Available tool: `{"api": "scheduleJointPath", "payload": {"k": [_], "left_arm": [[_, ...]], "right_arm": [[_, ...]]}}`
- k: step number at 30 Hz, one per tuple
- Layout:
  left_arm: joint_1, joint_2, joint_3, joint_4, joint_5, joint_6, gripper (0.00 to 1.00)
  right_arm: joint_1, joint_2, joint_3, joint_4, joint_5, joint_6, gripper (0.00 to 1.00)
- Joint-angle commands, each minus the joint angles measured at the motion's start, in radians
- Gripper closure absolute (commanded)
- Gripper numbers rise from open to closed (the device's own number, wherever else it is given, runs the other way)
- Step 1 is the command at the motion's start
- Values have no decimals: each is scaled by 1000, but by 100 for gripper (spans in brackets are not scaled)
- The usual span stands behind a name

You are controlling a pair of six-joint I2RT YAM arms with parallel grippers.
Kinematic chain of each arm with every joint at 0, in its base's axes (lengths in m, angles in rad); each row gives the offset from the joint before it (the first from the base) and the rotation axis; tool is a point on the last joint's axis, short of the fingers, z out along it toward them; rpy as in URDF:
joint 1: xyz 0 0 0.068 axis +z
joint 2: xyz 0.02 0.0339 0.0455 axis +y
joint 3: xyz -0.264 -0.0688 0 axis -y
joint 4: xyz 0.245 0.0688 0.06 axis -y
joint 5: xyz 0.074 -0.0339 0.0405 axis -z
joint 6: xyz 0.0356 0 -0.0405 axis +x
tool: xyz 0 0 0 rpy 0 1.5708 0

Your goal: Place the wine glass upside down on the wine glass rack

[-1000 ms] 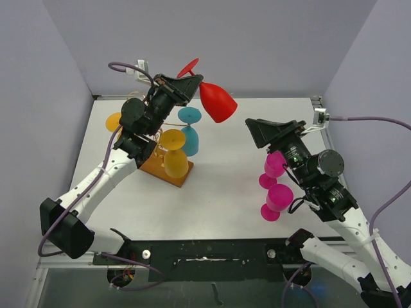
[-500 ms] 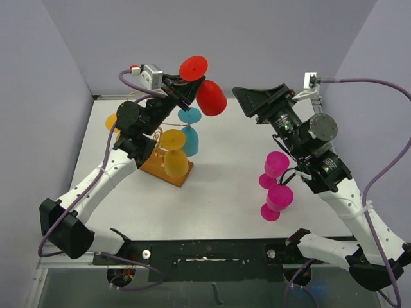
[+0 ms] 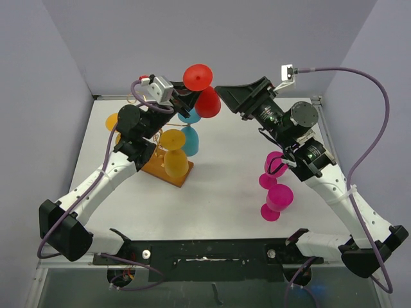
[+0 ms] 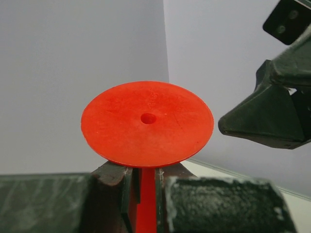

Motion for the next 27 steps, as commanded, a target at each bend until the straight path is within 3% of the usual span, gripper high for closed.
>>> {"api": "scheduleJointPath", "payload": {"k": [1,7,21,24,27], "left_arm": [[-5,-21,8,66,68,27,100],[-7,-5,9,95,90,13,100],[-22,2,14,108,106,18,100],[-28,1,14,108,106,20,100],[-34,-8,15,99,95,4,100]], "right_arm": [[8,35,118,-9,9,73,36],[6,92,207,-131,57,141,46],[3,147,252,-131,-26,178,71],[2,149,249,-117,-37,186,82],[2,143,242,-102,-36,189,100]]}}
